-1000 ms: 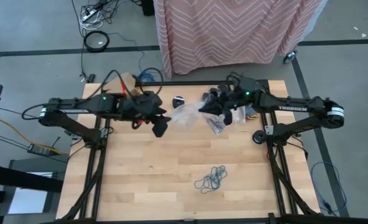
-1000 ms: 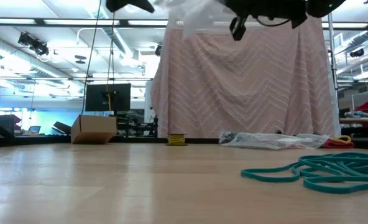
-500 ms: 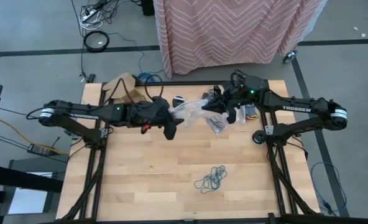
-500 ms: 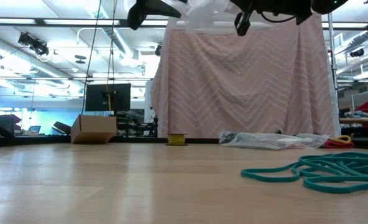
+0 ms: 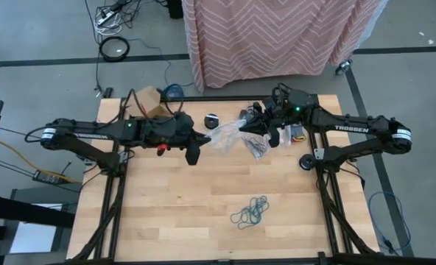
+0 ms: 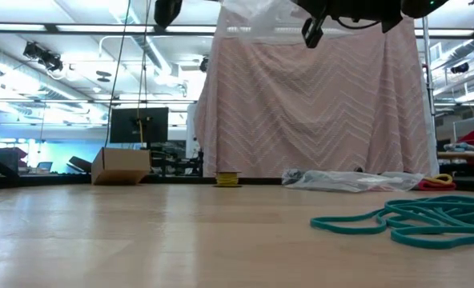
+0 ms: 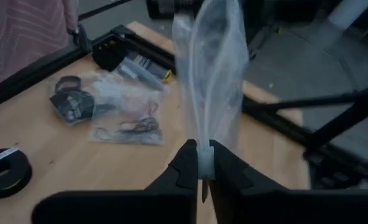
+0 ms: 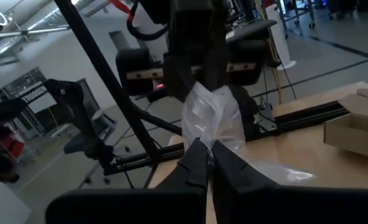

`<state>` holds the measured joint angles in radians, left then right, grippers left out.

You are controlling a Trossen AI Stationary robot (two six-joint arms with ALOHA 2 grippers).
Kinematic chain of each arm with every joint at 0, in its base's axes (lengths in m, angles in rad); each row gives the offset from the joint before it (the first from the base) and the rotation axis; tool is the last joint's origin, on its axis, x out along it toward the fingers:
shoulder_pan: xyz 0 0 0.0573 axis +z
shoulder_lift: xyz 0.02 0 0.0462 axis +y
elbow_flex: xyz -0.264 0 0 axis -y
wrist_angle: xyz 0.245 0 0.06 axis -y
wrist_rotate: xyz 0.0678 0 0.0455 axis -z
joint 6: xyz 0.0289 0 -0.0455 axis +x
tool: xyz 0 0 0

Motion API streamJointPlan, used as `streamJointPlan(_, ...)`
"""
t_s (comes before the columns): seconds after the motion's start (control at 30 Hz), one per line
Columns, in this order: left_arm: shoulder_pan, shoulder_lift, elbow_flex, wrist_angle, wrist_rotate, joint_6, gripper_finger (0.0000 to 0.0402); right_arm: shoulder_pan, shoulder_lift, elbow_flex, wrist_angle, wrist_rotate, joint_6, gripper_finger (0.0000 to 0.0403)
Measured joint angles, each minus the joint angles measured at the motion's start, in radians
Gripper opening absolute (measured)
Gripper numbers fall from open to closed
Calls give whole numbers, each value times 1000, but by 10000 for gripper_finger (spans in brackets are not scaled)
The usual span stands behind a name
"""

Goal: Sort rubber bands
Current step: Open the transparent zip bag

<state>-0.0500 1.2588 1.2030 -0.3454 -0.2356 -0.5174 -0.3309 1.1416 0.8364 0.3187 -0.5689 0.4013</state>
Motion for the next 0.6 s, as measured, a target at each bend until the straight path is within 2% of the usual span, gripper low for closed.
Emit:
streamJointPlan(0.03,-4,3,0,-10,0,13,22,0,0,0,-1,0,-15,0)
streamJointPlan(0.2,-9,-5,-1,-43,-14,53,21,1,0,0,-42,-8,-124,16)
streamJointPlan(0.27,-8,-13,0,-90,-16,75,21,1,1,0,-62,-20,-135,37)
streamJointPlan(0.43,2,-10,49,-334,-14,151,21,2,1,0,-45,-28,-157,110)
streamJointPlan(0.6,22,-8,52,-354,47,341,21,60,51,95,-205,51,-233,158)
